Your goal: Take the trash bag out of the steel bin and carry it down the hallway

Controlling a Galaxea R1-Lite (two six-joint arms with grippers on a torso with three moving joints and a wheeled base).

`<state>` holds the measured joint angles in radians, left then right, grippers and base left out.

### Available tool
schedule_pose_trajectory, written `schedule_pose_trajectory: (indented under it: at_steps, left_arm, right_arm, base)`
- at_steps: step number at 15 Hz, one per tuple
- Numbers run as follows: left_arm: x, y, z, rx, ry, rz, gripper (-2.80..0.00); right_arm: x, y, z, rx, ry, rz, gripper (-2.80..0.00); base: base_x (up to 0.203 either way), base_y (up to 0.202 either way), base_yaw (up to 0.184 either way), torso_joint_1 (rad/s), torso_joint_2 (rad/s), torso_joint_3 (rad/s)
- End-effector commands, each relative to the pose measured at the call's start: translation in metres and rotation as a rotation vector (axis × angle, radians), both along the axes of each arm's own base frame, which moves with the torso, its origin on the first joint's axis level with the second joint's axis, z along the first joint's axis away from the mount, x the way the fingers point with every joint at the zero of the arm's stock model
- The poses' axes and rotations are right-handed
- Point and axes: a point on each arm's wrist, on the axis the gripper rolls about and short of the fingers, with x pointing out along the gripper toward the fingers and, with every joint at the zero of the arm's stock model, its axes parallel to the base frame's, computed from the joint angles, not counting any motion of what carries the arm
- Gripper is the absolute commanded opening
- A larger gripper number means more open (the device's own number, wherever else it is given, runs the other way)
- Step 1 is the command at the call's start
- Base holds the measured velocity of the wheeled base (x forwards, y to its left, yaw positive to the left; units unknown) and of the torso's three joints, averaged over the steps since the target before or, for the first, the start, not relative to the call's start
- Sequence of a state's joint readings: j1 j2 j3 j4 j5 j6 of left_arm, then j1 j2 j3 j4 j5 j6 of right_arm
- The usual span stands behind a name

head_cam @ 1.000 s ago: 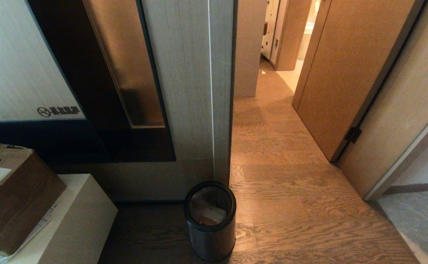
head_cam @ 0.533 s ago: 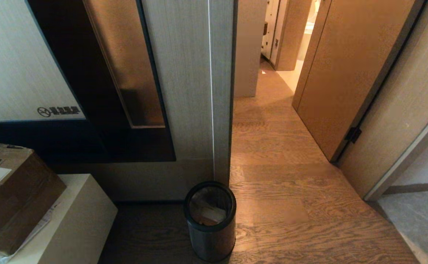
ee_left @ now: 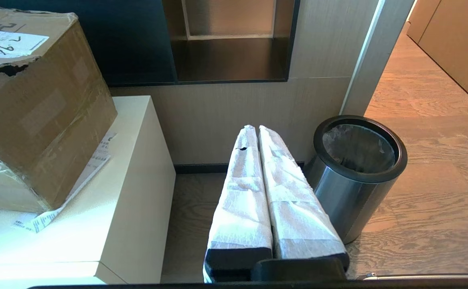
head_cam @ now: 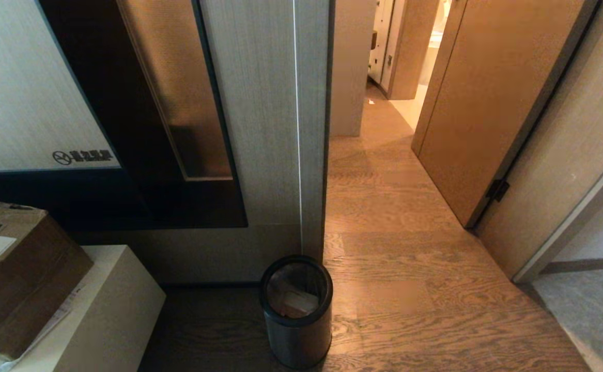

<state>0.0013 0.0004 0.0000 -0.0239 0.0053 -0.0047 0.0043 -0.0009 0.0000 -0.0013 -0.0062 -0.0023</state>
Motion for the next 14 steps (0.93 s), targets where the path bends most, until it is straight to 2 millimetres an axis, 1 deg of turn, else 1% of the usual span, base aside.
schedule_pose_trajectory:
  at_steps: [1,14]
  left_arm:
    - [0.0009,0.0,-0.0034,0.0,0.011,0.001,-2.8]
    - [0.0009,0.0,-0.0034,0.0,0.011,0.001,-2.8]
  right_arm:
    - [0.0001,0.0,0.0,-0.001,0.001,-0.001,-2.8]
    - [0.0001,0.0,0.0,-0.001,0.001,-0.001,-2.8]
  base:
    - [0.0,0.0,0.0,0.0,0.0,0.0]
    - [0.0,0.0,0.0,0.0,0.0,0.0]
